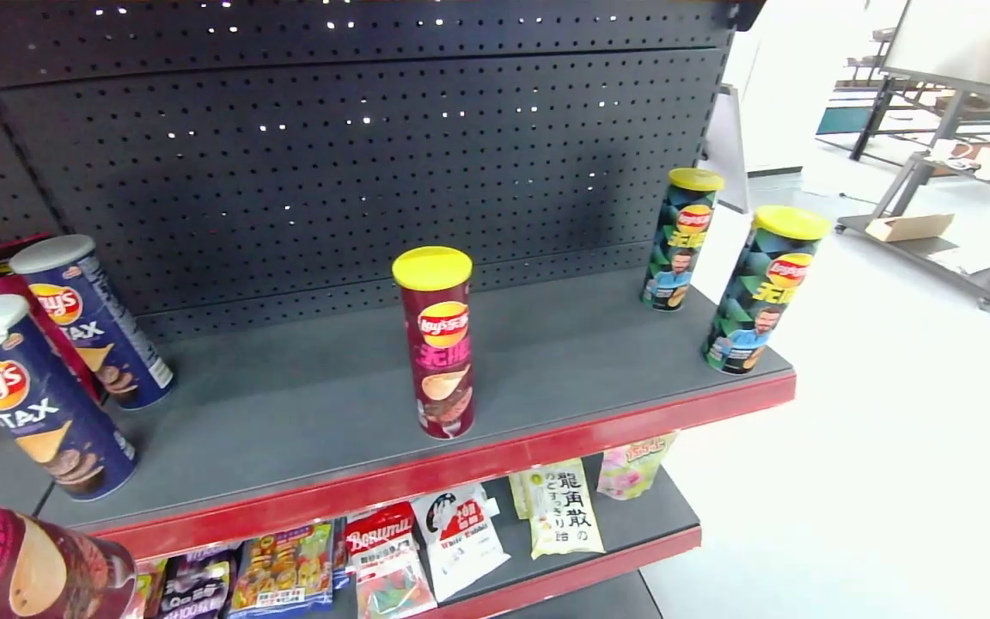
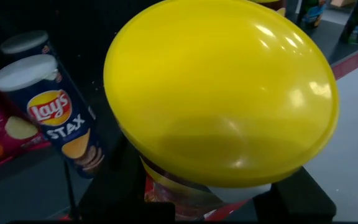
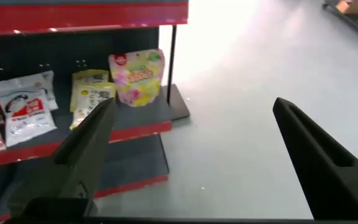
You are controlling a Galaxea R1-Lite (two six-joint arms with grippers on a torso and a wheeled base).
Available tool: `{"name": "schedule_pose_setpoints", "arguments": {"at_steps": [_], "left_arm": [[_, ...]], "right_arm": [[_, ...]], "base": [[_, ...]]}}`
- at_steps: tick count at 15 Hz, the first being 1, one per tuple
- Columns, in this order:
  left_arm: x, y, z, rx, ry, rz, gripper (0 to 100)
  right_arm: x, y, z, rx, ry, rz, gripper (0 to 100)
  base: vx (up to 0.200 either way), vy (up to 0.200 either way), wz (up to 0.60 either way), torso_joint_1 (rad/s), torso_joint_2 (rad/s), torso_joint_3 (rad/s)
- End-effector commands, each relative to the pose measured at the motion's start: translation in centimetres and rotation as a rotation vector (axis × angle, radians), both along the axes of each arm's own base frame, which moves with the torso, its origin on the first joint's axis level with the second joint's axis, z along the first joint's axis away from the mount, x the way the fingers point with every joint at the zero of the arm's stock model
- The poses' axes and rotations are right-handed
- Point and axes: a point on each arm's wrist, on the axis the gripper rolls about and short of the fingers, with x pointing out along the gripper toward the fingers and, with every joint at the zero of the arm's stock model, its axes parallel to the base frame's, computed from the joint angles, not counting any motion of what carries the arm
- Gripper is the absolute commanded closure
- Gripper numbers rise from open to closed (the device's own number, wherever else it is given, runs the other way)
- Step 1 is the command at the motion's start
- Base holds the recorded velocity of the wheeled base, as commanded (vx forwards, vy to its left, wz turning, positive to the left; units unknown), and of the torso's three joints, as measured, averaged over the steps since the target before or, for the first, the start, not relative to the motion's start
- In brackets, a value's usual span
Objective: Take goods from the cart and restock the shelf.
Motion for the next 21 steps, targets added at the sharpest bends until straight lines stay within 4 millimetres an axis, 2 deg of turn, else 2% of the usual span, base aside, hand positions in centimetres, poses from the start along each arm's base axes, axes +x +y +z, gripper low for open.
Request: {"name": "schedule_pose_setpoints", "arguments": {"at_steps": [1, 3, 7, 14, 19, 21], "left_arm": [[0.1, 0.0, 0.2, 0.000, 0.001, 0.001, 100], [1.1, 0.0, 0.5, 0.001, 0.038, 0.001, 100], [3.4, 0.0, 1.3, -0.001, 0.060, -0.009, 100], [4.2, -0.1, 0.9, -0.007, 0.104, -0.074, 100], [5.7, -0.3, 0.9, -0.013, 0.151, -0.144, 100], [7.3, -0.3, 1.0, -0.016, 0.180, -0.145, 100]], "right_arm": [[0.3, 0.0, -0.3, 0.008, -0.006, 0.012, 0], [0.7, 0.3, -0.7, 0.055, -0.050, 0.105, 0], [0.9, 0.5, -0.8, 0.081, -0.083, 0.171, 0], [1.0, 0.5, -1.5, 0.095, -0.051, 0.180, 0], [1.0, 0.5, -1.6, 0.134, -0.051, 0.172, 0], [1.0, 0.5, -1.6, 0.134, -0.051, 0.172, 0]], "base": [[0.000, 0.000, 0.00, 0.000, 0.00, 0.000], [0.000, 0.000, 0.00, 0.000, 0.00, 0.000], [0.000, 0.000, 0.00, 0.000, 0.00, 0.000], [0.000, 0.000, 0.00, 0.000, 0.00, 0.000], [0.000, 0.000, 0.00, 0.000, 0.00, 0.000], [0.000, 0.000, 0.00, 0.000, 0.00, 0.000]]}}
